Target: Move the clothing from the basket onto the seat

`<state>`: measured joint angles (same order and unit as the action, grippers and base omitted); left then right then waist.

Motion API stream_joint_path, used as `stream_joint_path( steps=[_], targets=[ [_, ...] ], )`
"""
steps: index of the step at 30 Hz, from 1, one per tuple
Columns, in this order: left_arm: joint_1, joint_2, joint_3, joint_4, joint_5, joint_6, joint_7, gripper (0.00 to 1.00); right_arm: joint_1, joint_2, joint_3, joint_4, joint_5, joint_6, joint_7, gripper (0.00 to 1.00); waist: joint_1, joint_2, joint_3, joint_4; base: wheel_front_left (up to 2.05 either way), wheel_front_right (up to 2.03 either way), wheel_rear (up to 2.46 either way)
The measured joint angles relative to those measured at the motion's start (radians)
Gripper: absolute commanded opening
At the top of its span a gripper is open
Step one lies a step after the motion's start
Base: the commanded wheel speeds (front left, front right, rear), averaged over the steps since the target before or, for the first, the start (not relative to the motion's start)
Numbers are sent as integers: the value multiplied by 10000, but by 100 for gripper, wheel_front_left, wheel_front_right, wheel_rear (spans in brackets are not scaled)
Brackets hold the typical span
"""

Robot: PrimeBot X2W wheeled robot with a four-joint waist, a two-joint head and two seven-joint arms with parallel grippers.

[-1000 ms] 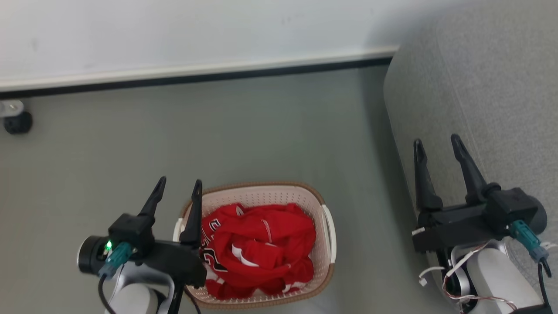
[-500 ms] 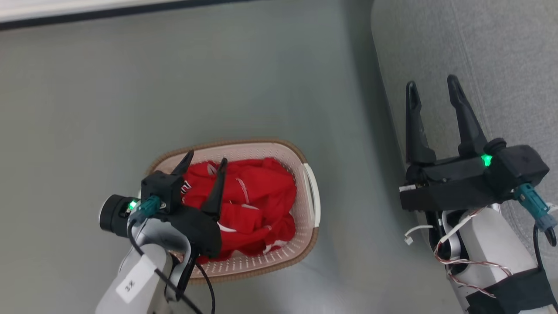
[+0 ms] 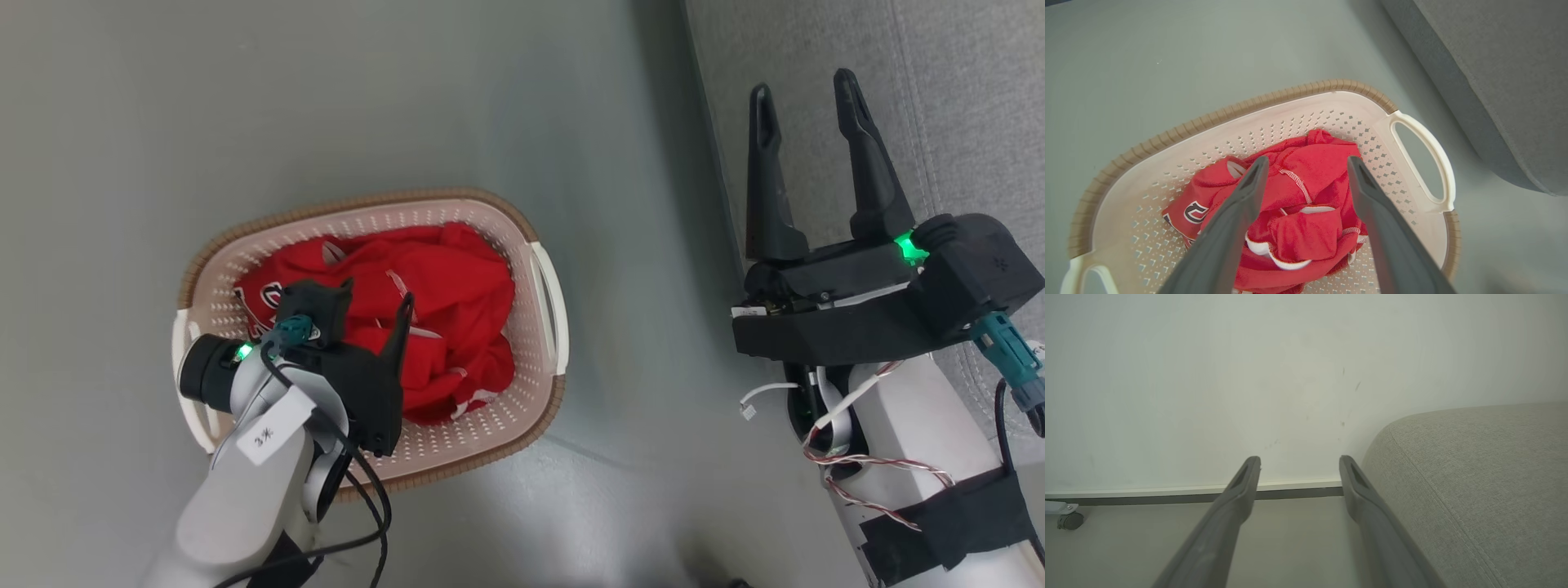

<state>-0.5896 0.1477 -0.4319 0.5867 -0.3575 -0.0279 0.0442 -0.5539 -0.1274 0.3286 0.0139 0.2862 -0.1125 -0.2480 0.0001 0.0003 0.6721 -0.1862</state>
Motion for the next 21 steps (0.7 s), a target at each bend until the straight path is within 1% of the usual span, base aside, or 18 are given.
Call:
stream_joint_path(
  steps=[7,13,21],
  targets=[
    [-564,8,-65,972,6,-259,493,100,-190,142,146,-71,-144,42,-2,100,0,0,693,-298,0,0,0],
    [-1075,79,10,1841,-19,-265,968,100,-390,222,263,-136,-148,71,-12,100,-1,0,1209,-517,0,0,0],
    [-1447,234,230,2786,-113,-249,1229,100,-565,339,439,-159,-150,82,-15,100,-1,-2,1792,-777,0,0,0]
  ],
)
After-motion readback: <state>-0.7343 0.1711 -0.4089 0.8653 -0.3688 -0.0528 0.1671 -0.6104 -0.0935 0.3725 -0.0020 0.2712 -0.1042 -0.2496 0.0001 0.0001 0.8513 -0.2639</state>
